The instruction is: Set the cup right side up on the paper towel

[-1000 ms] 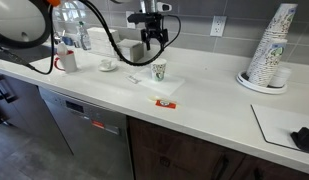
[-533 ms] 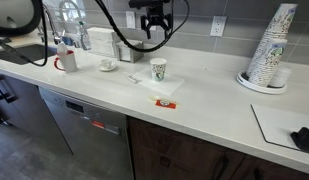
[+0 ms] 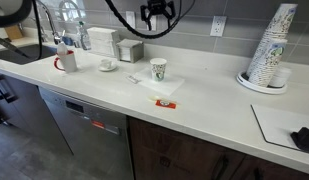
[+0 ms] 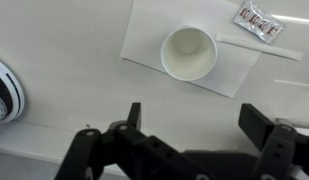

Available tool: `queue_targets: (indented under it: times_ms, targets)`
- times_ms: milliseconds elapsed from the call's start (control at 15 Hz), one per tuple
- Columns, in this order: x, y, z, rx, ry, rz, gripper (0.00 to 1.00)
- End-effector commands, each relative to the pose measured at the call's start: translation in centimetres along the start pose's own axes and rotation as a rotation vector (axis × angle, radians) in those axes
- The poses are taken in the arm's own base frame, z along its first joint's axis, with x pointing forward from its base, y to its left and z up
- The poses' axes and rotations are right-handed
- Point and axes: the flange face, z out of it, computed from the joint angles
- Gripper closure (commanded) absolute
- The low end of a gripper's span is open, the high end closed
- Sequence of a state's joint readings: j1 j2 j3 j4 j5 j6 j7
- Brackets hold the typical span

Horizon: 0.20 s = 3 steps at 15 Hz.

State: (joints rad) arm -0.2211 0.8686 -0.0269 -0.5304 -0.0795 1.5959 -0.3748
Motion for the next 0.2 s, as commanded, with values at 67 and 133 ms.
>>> queue_targets:
  times_ms: [67, 133]
  targets:
    - [-0.11, 0.15, -0.42, -0.002, 0.004, -0.008, 0.0]
    - [-0.12, 0.15, -0.43, -0.002, 0.003, -0.009, 0.0]
